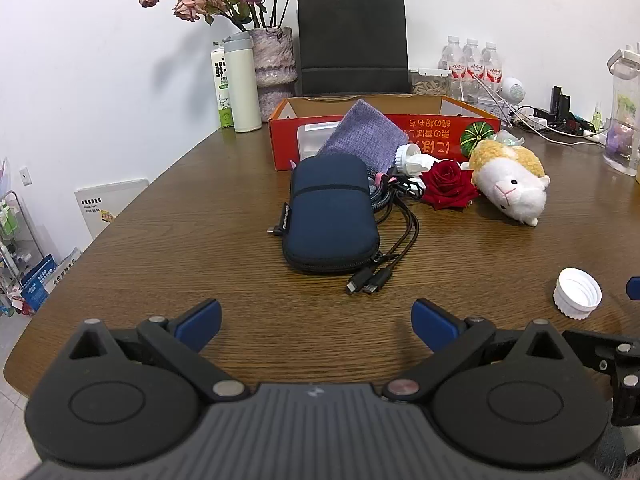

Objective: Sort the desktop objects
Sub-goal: 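Lower the right gripper onto the white bottle cap and close it, then grasp the navy pouch with the left gripper while the right gripper holds the cap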

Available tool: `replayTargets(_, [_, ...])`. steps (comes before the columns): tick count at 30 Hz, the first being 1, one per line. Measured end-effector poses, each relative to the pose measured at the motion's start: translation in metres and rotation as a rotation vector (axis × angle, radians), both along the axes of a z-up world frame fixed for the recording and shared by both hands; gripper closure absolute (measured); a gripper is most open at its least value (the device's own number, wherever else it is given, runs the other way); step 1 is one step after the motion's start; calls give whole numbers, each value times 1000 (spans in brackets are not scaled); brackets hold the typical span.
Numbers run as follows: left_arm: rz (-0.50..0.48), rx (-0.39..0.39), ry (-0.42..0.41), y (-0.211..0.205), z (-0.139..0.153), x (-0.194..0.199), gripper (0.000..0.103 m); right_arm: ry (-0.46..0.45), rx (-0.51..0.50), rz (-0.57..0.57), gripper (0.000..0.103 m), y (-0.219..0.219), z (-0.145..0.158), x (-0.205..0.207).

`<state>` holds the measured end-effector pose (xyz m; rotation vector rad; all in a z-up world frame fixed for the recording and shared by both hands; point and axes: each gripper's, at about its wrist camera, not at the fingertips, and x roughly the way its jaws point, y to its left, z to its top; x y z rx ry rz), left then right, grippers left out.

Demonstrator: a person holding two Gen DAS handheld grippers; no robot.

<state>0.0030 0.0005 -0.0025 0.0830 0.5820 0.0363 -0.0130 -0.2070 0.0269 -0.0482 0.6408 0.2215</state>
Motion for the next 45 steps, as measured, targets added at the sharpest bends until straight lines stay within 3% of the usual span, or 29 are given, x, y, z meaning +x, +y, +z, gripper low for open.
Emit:
replayTargets(23, [-9, -29, 32, 3, -5, 11, 0, 27, -1, -15, 2, -2, -4, 10])
replayTargets(30, [-7, -32, 45, 4, -7, 18, 0, 17, -2, -3, 18, -2, -4, 15])
replayTargets(35, [-6, -30, 46, 3, -6, 23, 0, -1, -3, 22, 46, -1, -3, 19])
replayTargets(37, [-4, -29, 47, 4, -5, 27, 0, -7, 5, 39, 64, -1, -2, 22])
replayTargets(45, [14, -32, 42, 6, 4, 48, 0, -32, 14, 67, 64, 0, 4, 36])
